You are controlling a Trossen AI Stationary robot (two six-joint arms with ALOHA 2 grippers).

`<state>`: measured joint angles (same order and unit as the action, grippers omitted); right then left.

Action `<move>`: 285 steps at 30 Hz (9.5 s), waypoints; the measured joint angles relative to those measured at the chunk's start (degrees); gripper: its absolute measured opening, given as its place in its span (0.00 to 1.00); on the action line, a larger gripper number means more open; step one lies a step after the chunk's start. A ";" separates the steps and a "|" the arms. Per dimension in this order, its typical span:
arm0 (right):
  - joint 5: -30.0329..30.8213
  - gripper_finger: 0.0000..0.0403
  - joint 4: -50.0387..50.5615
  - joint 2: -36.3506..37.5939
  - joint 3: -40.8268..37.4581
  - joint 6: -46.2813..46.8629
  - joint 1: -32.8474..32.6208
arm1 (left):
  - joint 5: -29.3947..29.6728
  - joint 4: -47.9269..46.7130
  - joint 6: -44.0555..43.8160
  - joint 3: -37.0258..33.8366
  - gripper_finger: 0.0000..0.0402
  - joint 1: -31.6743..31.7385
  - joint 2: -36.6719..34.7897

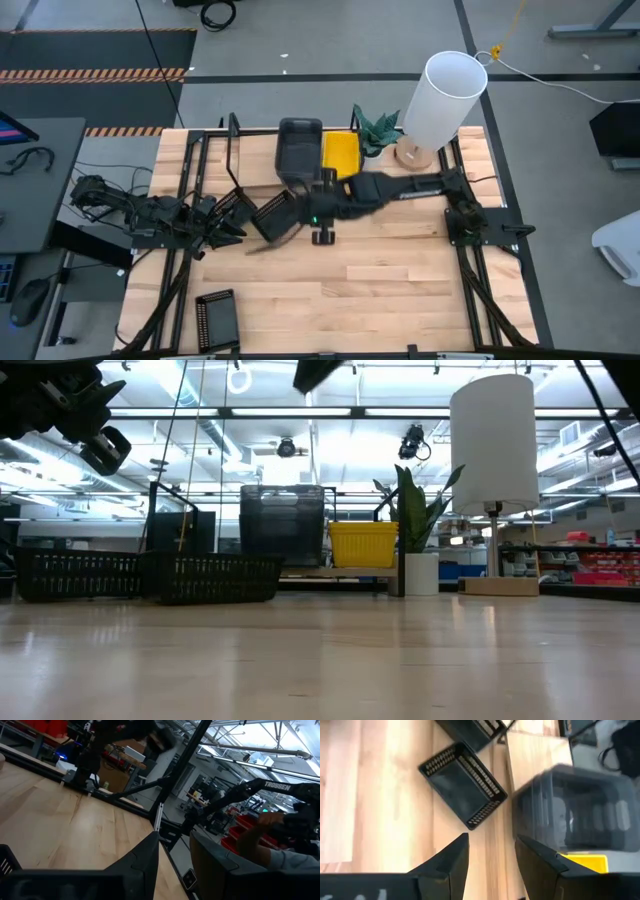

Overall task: Stack baskets on shelf by color
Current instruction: Stack the top left black bin on the top right black bin, then stack the bottom black bin on the top black bin

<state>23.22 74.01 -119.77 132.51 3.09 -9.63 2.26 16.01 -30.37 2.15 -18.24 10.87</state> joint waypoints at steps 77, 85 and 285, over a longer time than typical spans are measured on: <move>7.41 0.41 -88.66 63.36 -86.66 -14.82 -21.79 | 13.37 -89.85 -29.00 51.11 0.32 -1.11 55.85; 7.41 0.41 -88.78 63.42 -86.66 -14.84 -21.81 | 9.72 -83.39 -25.59 45.87 0.41 2.54 59.69; 7.34 0.41 -86.90 62.65 -86.61 -16.62 -18.97 | 39.24 -99.89 42.76 84.15 0.02 2.26 81.72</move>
<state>30.57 -12.89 -57.12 45.90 -13.53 -28.60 41.51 -83.88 12.39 86.30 -15.98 92.60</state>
